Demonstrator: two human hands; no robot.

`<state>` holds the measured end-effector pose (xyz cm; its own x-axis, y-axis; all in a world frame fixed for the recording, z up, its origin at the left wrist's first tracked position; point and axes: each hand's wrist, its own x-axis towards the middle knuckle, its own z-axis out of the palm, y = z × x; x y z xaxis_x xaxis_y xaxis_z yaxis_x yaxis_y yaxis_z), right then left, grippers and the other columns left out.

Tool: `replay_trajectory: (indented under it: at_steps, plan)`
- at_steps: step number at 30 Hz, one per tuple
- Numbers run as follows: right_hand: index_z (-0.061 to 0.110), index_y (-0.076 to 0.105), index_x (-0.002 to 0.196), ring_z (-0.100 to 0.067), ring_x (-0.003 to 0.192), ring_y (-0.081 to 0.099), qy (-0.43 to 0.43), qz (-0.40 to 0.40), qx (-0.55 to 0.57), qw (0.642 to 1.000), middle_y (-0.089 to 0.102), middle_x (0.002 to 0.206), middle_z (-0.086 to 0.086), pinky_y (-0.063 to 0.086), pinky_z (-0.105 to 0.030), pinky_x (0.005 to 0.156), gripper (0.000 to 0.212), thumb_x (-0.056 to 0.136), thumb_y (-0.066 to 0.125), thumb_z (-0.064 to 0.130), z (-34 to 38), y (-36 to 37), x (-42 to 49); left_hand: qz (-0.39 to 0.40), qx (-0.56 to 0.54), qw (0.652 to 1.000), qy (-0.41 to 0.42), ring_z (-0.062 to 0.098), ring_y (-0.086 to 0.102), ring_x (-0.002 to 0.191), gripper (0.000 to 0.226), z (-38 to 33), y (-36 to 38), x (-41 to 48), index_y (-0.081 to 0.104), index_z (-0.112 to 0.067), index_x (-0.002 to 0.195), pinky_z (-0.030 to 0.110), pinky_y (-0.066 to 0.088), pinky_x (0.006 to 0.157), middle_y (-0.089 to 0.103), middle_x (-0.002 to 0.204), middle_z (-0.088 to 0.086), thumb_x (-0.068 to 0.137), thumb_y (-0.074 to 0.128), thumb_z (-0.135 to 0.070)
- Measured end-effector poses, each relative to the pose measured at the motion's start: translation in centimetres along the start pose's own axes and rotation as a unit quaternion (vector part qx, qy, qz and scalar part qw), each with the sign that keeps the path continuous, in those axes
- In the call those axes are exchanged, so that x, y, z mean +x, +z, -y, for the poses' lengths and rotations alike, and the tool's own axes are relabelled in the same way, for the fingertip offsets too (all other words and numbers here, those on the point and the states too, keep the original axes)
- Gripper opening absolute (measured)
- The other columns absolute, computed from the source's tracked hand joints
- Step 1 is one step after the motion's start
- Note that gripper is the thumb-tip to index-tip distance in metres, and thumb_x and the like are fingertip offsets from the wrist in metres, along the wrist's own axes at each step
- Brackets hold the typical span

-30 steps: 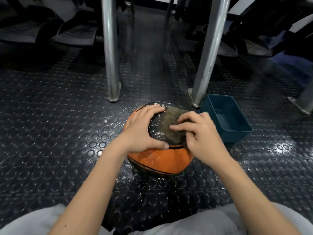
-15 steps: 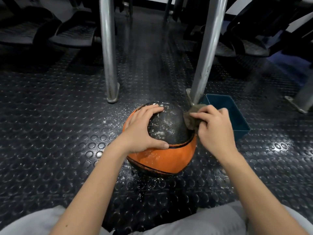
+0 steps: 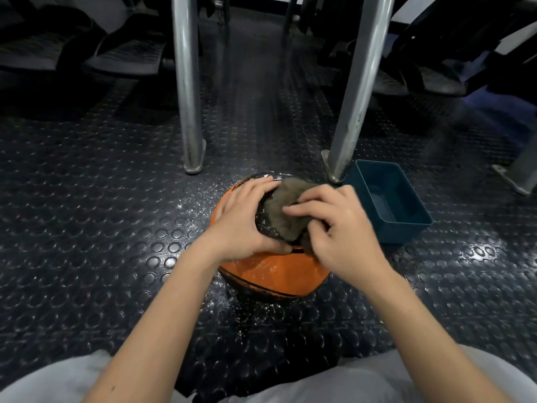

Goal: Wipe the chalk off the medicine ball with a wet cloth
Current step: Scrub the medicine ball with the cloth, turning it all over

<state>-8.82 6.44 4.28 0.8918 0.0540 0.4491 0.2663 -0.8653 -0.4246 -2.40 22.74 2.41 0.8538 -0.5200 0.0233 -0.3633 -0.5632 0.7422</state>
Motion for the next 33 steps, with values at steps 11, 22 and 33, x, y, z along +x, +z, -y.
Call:
replay_trajectory:
  at_steps: [11,22,33]
  plan:
    - [0.018,0.075,0.093,-0.022,0.081,0.043,-0.012,0.004,-0.058,0.998,0.063,0.093,0.008,0.044,-0.031,0.064,0.036,0.08,0.043,0.007,-0.6,0.2,-0.6,0.004,0.002,1.0,-0.008,0.002,0.014,0.138,0.11,0.0,-0.3,-0.1,0.028,-0.042,0.141,0.043,0.011,0.117,0.022,0.143,-0.025,0.049,0.087,-0.051]
    - [0.017,0.075,0.095,-0.02,0.082,0.042,-0.011,-0.017,-0.02,1.0,0.068,0.095,0.007,0.036,-0.024,0.073,0.038,0.078,0.043,0.004,0.0,1.0,-0.4,-0.01,0.001,1.0,0.006,-0.001,0.011,0.137,0.101,-0.4,0.2,0.0,0.027,-0.04,0.143,0.031,0.004,0.114,0.019,0.15,-0.021,0.061,0.085,-0.038]
    - [0.014,0.074,0.096,-0.022,0.081,0.043,-0.031,-0.01,-0.034,0.999,0.068,0.094,0.004,0.041,-0.029,0.071,0.039,0.078,0.041,0.006,0.3,1.1,-0.8,-0.002,0.004,1.0,0.007,0.0,0.01,0.138,0.102,-0.2,0.2,-0.2,0.025,-0.042,0.142,0.035,0.003,0.116,0.018,0.148,-0.023,0.06,0.085,-0.04]
